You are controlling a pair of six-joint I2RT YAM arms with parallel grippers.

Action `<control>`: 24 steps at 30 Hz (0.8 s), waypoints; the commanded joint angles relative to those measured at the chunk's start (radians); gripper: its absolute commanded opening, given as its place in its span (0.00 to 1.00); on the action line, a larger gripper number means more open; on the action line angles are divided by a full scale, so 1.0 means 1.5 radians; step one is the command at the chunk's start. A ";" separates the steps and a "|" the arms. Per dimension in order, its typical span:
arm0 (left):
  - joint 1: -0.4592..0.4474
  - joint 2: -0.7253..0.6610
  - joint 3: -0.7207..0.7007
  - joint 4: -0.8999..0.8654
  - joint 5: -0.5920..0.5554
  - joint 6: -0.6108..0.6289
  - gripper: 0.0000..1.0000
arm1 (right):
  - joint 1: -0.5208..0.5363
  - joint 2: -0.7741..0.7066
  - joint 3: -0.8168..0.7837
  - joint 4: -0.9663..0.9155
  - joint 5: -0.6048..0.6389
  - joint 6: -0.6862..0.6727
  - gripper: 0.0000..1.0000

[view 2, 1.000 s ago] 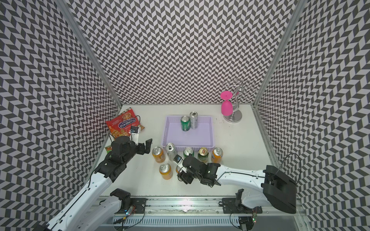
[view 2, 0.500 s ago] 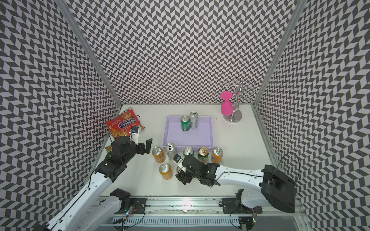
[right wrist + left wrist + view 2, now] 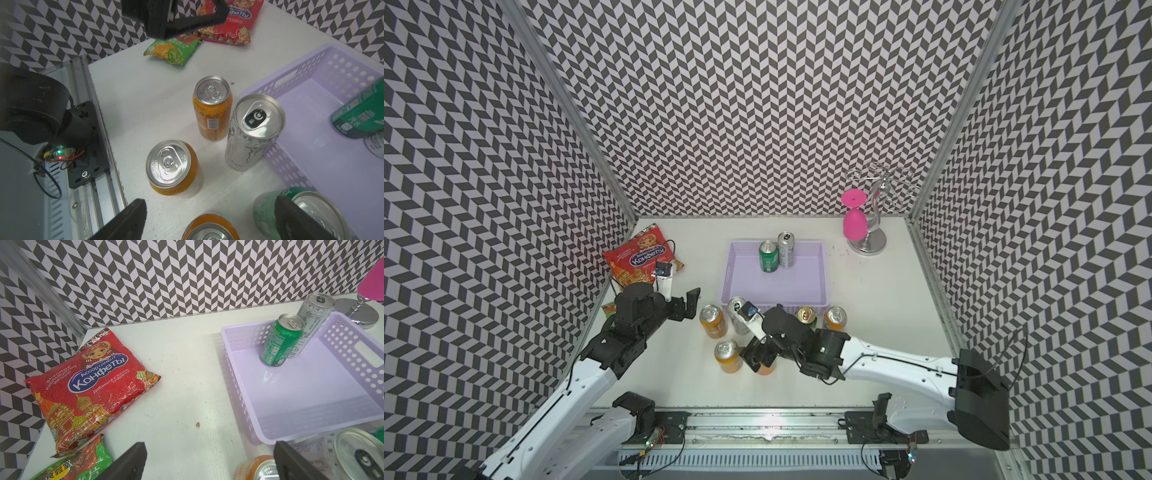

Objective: Take out the drinks from the basket
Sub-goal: Place the drink at the center of the board, then pick up the drink from the basket.

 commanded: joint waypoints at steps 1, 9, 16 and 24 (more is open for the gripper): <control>0.005 -0.005 0.000 0.014 0.005 0.006 0.99 | -0.032 -0.006 0.042 0.002 0.020 -0.010 1.00; 0.005 -0.011 -0.001 0.014 0.007 0.006 0.99 | -0.163 0.033 0.105 0.022 -0.021 -0.027 0.99; 0.005 -0.013 -0.001 0.013 0.010 0.007 0.99 | -0.289 0.092 0.184 0.010 -0.047 -0.029 1.00; 0.005 -0.020 -0.001 0.013 0.009 0.006 0.99 | -0.380 0.199 0.273 0.010 -0.079 -0.026 0.99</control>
